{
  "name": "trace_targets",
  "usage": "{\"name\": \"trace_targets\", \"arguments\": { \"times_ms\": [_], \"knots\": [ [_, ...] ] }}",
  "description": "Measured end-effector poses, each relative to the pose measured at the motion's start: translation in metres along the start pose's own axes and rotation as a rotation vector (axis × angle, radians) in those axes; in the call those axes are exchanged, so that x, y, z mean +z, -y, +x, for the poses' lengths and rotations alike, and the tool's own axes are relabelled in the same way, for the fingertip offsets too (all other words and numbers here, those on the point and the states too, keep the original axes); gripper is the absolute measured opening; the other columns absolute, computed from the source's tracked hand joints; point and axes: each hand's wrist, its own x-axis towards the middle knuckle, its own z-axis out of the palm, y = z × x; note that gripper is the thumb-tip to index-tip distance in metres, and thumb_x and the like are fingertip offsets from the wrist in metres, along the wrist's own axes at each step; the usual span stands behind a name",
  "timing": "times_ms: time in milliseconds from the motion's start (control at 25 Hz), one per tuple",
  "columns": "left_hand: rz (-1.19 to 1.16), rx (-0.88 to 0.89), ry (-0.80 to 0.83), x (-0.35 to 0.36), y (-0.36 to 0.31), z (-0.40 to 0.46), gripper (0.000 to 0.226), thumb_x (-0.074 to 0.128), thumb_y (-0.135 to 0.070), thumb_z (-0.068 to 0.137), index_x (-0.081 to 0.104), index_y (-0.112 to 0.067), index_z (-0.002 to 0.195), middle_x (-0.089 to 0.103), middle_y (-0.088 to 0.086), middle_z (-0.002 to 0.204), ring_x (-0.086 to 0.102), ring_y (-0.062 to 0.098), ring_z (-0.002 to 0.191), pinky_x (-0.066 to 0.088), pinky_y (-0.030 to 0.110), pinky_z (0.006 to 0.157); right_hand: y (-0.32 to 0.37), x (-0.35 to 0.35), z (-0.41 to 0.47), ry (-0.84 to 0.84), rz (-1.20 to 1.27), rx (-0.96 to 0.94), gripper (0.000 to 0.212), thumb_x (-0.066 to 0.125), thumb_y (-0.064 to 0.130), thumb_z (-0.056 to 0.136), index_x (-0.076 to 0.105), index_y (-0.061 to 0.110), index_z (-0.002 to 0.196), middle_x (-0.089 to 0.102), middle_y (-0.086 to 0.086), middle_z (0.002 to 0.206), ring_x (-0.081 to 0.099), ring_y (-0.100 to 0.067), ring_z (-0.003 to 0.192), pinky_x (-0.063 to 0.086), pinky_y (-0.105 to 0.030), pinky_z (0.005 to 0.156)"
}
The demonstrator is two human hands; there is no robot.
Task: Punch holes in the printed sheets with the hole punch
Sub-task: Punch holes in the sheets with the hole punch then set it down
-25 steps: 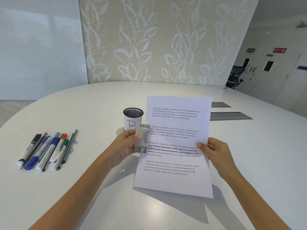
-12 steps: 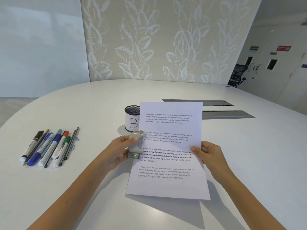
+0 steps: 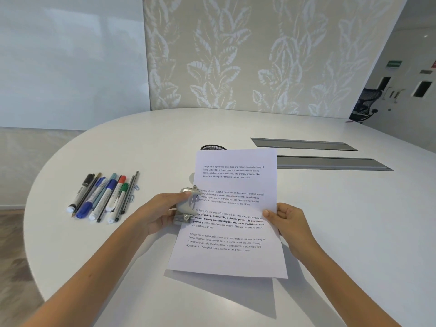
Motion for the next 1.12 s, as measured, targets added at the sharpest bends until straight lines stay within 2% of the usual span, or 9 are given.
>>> {"name": "trace_targets", "arguments": {
  "times_ms": [200,280,440,640,680,800,880,1000,1120],
  "knots": [
    [0.043,-0.002,-0.032,-0.002,0.000,0.002,0.016,0.072,-0.028,0.080,0.080,-0.015,0.076,0.074,0.010,0.071,0.065,0.020,0.053,0.054,0.024,0.047,-0.003,0.007,-0.006,-0.041,0.038,0.031,0.011,0.065,0.004,0.086,0.072,0.011,0.091,0.078,0.000,0.082,0.073,-0.012,0.067,0.048,-0.014,0.047],
    [0.066,0.006,-0.031,-0.002,-0.001,0.001,0.015,0.070,-0.027,0.082,0.080,-0.016,0.079,0.074,0.009,0.068,0.063,0.019,0.051,0.053,0.024,0.046,-0.004,0.010,-0.009,-0.057,0.037,0.028,0.010,0.066,0.005,0.086,0.072,0.012,0.090,0.078,0.000,0.082,0.073,-0.012,0.067,0.048,-0.014,0.047],
    [0.041,0.003,-0.066,-0.006,-0.001,0.000,0.017,0.068,-0.017,0.086,0.067,-0.001,0.091,0.070,0.009,0.062,0.064,0.020,0.047,0.050,0.022,0.042,-0.004,0.017,-0.014,-0.081,0.041,0.028,0.010,0.066,0.006,0.086,0.072,0.014,0.089,0.078,0.001,0.083,0.074,-0.014,0.070,0.051,-0.017,0.051],
    [0.085,-0.033,-0.064,-0.009,-0.004,-0.001,0.012,0.064,-0.013,0.089,0.062,-0.001,0.089,0.060,0.014,0.075,0.055,0.024,0.060,0.050,0.021,0.043,-0.004,0.024,-0.019,-0.093,0.012,0.007,0.011,0.065,0.006,0.087,0.072,0.015,0.089,0.078,0.002,0.082,0.073,-0.012,0.068,0.049,-0.015,0.049],
    [0.095,-0.043,-0.062,-0.010,-0.005,0.000,0.012,0.063,-0.013,0.089,0.061,-0.001,0.088,0.059,0.014,0.074,0.054,0.023,0.058,0.048,0.021,0.041,-0.003,0.025,-0.019,-0.094,0.001,0.005,0.011,0.065,0.006,0.087,0.072,0.015,0.088,0.078,0.002,0.082,0.073,-0.011,0.067,0.048,-0.014,0.048],
    [0.101,-0.054,-0.076,-0.011,-0.004,0.002,0.015,0.061,-0.009,0.090,0.058,-0.001,0.078,0.057,0.013,0.062,0.048,0.017,0.033,0.041,0.019,0.034,-0.003,0.028,-0.020,-0.093,-0.005,0.004,0.011,0.065,0.006,0.087,0.072,0.013,0.090,0.078,0.002,0.082,0.073,-0.012,0.067,0.048,-0.015,0.048],
    [0.122,-0.046,-0.112,-0.012,-0.003,0.004,0.019,0.061,-0.008,0.091,0.056,-0.003,0.073,0.055,0.011,0.058,0.045,0.015,0.028,0.040,0.018,0.032,-0.003,0.029,-0.021,-0.093,-0.003,0.002,0.011,0.064,0.006,0.087,0.072,0.013,0.090,0.078,0.002,0.081,0.073,-0.011,0.066,0.048,-0.014,0.047],
    [0.130,-0.052,-0.143,-0.013,-0.003,0.006,0.018,0.062,-0.008,0.090,0.057,-0.004,0.073,0.057,0.013,0.064,0.048,0.017,0.035,0.044,0.019,0.034,-0.003,0.030,-0.021,-0.094,-0.002,0.009,0.012,0.065,0.006,0.087,0.072,0.015,0.090,0.078,0.001,0.082,0.073,-0.013,0.068,0.050,-0.016,0.050],
    [0.117,-0.090,-0.101,-0.017,-0.005,0.006,0.014,0.062,-0.010,0.090,0.062,-0.002,0.079,0.062,0.013,0.057,0.046,0.020,0.044,0.043,0.021,0.037,-0.005,0.030,-0.021,-0.091,0.008,0.015,0.012,0.065,0.006,0.087,0.072,0.016,0.090,0.078,0.001,0.083,0.074,-0.014,0.070,0.051,-0.017,0.052]
  ]
}}
